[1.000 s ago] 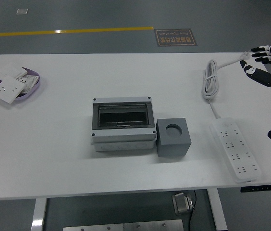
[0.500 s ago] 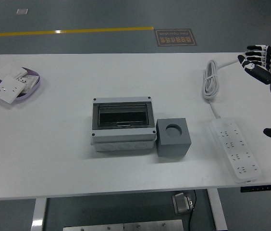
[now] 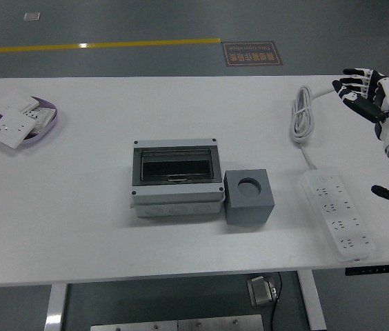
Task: Pick up the cylinder from the cube,place it in the box,flap close box
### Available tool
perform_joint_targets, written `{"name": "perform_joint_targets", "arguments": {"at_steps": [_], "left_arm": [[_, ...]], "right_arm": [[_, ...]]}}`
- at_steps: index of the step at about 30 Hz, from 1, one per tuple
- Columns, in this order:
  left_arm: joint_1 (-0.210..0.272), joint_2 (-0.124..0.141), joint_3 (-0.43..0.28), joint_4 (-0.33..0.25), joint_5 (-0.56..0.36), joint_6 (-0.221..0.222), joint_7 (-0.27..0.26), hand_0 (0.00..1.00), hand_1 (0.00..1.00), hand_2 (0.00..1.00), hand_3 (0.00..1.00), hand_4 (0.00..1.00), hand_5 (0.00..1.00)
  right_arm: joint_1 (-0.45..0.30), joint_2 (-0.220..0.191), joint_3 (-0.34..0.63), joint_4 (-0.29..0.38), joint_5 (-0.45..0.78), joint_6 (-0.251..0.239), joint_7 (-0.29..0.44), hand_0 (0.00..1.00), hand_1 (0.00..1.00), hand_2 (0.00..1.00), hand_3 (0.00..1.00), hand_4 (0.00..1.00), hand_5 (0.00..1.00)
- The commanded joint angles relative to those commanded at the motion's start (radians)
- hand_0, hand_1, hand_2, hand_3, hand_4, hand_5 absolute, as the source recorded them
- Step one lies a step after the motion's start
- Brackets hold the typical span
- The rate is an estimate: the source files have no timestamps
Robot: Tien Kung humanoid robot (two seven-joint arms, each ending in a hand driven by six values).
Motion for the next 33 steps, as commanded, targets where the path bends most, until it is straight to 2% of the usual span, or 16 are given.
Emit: {"name": "perform_joint_targets", "arguments": {"at_steps": [5, 11, 33], "left_arm": [[0.008, -0.004, 0.019, 0.001, -0.006, -0.001, 0.002, 0.566, 0.614, 0.575, 0.598, 0.707, 0.208], [0.007, -0.013, 0.007, -0.001, 0.011, -0.002, 0.002, 0.566, 0.614, 0.575, 0.598, 0.708, 0.211], [-0.002, -0.011, 0.01, 0.005, -0.001, -0.002, 0.001, 0.567, 0.614, 0.575, 0.598, 0.709, 0.21]], "right_arm": [[-0.004, 0.006, -0.001, 0.003, 0.012, -0.002, 0.004, 0.72, 0.655, 0.659, 0.663, 0.755, 0.294], [-0.017, -0.003, 0.006, 0.006, 0.022, -0.006, 0.011, 0.714, 0.655, 0.663, 0.664, 0.755, 0.289], [-0.018, -0.006, 0.032, 0.013, 0.033, -0.017, 0.022, 0.709, 0.652, 0.659, 0.663, 0.754, 0.284]]}}
